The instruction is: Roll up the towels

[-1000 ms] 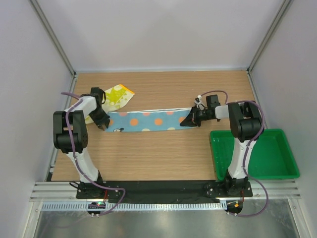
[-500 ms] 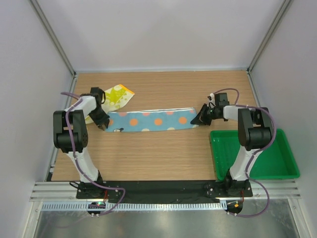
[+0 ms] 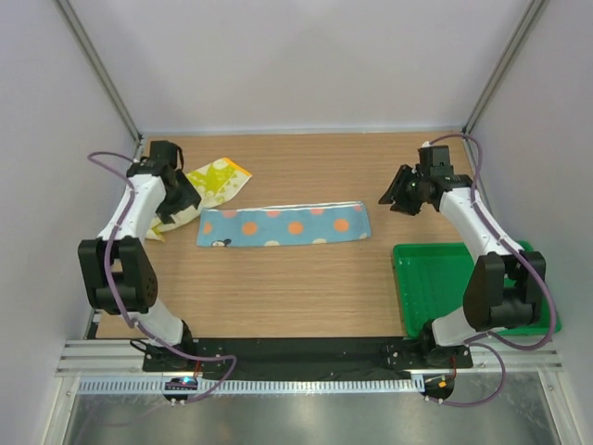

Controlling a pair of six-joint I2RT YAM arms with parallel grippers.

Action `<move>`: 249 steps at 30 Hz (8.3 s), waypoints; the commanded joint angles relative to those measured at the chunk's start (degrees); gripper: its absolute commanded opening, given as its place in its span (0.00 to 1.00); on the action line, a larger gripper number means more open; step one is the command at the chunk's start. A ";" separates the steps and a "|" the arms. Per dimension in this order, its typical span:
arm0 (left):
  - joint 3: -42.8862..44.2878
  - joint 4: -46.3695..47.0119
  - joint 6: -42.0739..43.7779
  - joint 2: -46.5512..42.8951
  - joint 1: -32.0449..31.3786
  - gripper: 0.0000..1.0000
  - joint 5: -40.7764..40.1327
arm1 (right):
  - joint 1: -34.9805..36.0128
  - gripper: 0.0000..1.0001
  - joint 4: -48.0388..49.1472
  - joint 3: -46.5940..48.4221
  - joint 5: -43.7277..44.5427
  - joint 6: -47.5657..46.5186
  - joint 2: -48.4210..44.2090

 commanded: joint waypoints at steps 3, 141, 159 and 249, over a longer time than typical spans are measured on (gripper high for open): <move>-1.32 1.56 4.51 -8.92 0.53 0.69 2.17 | 2.00 0.51 -5.07 -3.43 3.85 2.78 -1.47; -8.28 6.40 4.78 -10.77 -1.23 0.66 6.04 | 52.98 0.78 -5.15 62.56 8.33 2.34 51.27; -9.16 11.15 7.76 -8.06 -10.10 0.63 17.11 | 39.81 0.63 1.79 25.77 9.13 2.69 22.02; -3.36 2.62 6.71 2.85 -16.44 0.47 0.33 | 23.18 0.33 30.79 -6.41 -11.62 8.40 25.97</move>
